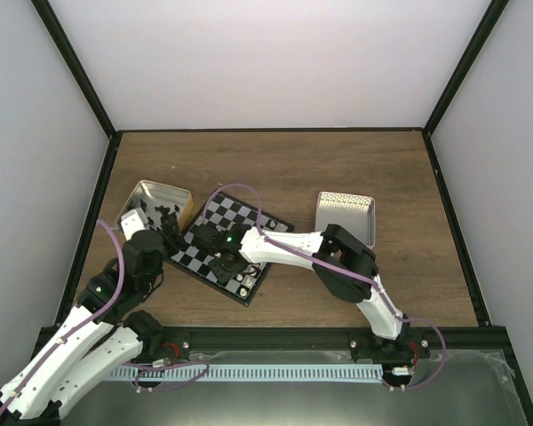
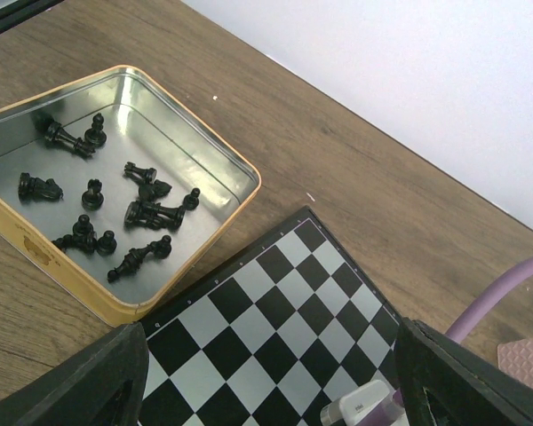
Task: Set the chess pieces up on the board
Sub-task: Pick up the chess piece from the chessboard, then place the chess piece on the chessboard.
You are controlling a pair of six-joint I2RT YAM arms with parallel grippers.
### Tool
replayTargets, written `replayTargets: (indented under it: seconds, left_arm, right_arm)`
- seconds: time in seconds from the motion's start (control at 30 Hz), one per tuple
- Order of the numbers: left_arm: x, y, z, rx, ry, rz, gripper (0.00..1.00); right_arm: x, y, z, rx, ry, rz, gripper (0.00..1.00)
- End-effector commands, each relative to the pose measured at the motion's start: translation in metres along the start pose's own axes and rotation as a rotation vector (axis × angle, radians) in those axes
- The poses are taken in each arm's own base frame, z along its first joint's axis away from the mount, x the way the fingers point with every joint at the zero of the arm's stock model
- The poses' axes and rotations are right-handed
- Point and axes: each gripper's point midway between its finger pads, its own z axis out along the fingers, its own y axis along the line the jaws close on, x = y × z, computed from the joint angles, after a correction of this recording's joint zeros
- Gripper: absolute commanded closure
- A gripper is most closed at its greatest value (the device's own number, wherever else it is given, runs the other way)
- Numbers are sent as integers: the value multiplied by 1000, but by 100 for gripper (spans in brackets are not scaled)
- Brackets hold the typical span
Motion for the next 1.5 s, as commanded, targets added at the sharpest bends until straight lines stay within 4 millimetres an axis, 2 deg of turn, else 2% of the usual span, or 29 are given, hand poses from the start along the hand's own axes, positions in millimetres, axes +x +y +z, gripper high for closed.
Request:
replayTargets:
  seconds: [0.0, 0.17, 0.3, 0.37, 0.43, 0.5, 0.6, 0.63, 0.67, 0.83, 1.03, 1.13, 1.3, 1.47]
  left_arm:
    - [-10, -2, -4, 6, -26, -25, 22]
    - [-11, -2, -5, 9, -28, -29, 22]
    - [-13, -5, -7, 19, -30, -42, 22]
    - [-15, -8, -8, 31, -31, -49, 22]
    - [-17, -12, -9, 46, -32, -57, 22]
    - [-19, -16, -10, 59, -30, -64, 22]
    - [-20, -24, -12, 94, -17, -72, 22]
    - [-19, -29, -12, 120, -2, -69, 22]
    - [-18, -36, -13, 152, 9, -60, 22]
    - [-7, -85, -27, 427, 86, 29, 22]
    - [12, -145, -62, 786, 220, 160, 23]
    - [21, -152, -59, 790, 297, 169, 28]
    - [36, -152, -46, 745, 377, 173, 45]
    - [47, -159, -51, 798, 442, 140, 52]
  right_arm:
    - [29, -9, 17, 39, 95, -30, 80]
    - [19, -12, 15, 54, 36, -17, 87]
    - [-5, -16, -2, 56, -114, 14, 88]
    - [-22, -17, -16, 38, -214, 24, 88]
    - [-46, -15, -37, -5, -355, 40, 89]
    - [-62, -15, -60, -47, -469, 48, 89]
    - [-74, -17, -91, -99, -622, 46, 89]
    - [-71, -20, -95, -109, -652, 32, 89]
    - [-75, -18, -114, -142, -721, 16, 89]
    - [-65, -13, -167, -253, -917, -87, 88]
    - [-51, -9, -203, -303, -1012, -194, 91]
    - [-46, -11, -220, -310, -1060, -219, 91]
    - [-43, -22, -237, -271, -1113, -214, 91]
    - [-44, -27, -239, -246, -1124, -191, 91]
